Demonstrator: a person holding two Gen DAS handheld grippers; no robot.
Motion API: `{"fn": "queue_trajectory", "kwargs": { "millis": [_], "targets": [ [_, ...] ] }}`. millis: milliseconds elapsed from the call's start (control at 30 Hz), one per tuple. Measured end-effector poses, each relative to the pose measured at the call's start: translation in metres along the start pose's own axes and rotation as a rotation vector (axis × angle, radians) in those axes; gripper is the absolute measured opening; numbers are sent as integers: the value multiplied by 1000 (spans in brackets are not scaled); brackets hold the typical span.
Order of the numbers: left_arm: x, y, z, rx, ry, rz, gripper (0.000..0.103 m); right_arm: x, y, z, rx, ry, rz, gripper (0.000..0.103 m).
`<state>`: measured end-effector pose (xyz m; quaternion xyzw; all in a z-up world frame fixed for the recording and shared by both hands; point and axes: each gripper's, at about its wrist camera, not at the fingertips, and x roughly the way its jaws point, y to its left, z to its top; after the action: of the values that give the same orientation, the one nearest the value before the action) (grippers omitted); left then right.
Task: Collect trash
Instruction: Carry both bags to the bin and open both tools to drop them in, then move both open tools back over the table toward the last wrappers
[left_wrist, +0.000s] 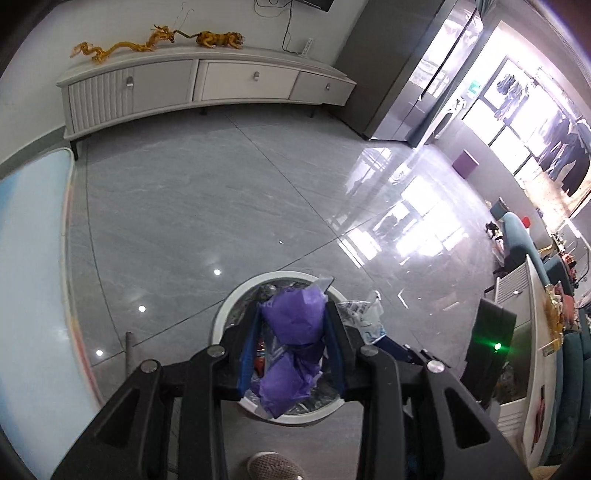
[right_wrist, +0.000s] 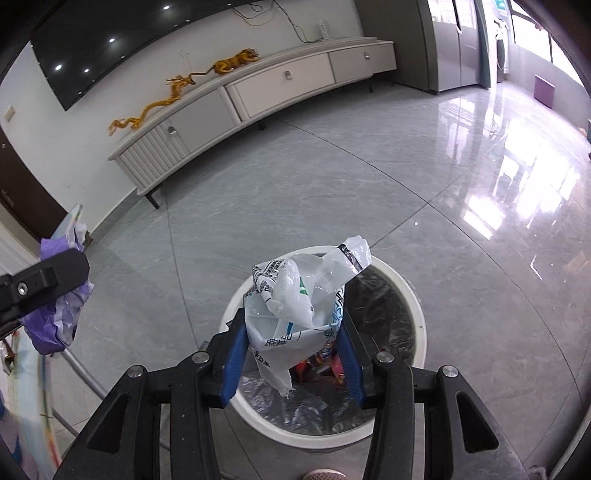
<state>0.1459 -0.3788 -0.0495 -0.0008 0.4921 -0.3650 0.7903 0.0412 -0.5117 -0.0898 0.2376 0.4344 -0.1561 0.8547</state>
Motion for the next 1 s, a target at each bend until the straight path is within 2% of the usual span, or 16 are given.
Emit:
{"fn": "queue_trajectory", "kwargs": {
  "millis": [33,67,100,133,233,367,567,733,1000],
  "targets": [
    [4,-1,3,-13,5,-24,37,1,-3,0,6,2,-7,47],
    [8,-2,5,-22,8,-44,42,3,-8,-1,13,5,-20,55],
    [10,-2,7,-26,7,-56,56,4,-12,-2,18,6,-36,61],
    [11,-4,9,-29,1,-63,62,5,-15,-2,23,7,-49,61],
    [17,-7,11,-31,12,-80,63,6,-24,-6,41,15,-68,61],
    [14,-12,7,-23,4,-58,63,2,-30,-9,61,15,-71,62],
    [-13,-13,0,-6,-80,35,63,-11,-8,-6,32,-7,-63,62],
    [-62,-10,-15,23,-230,188,63,-32,18,-3,-13,-53,-61,67],
    [-137,15,-55,24,-392,370,63,-72,61,-7,-82,-129,-51,76]
  ]
}}
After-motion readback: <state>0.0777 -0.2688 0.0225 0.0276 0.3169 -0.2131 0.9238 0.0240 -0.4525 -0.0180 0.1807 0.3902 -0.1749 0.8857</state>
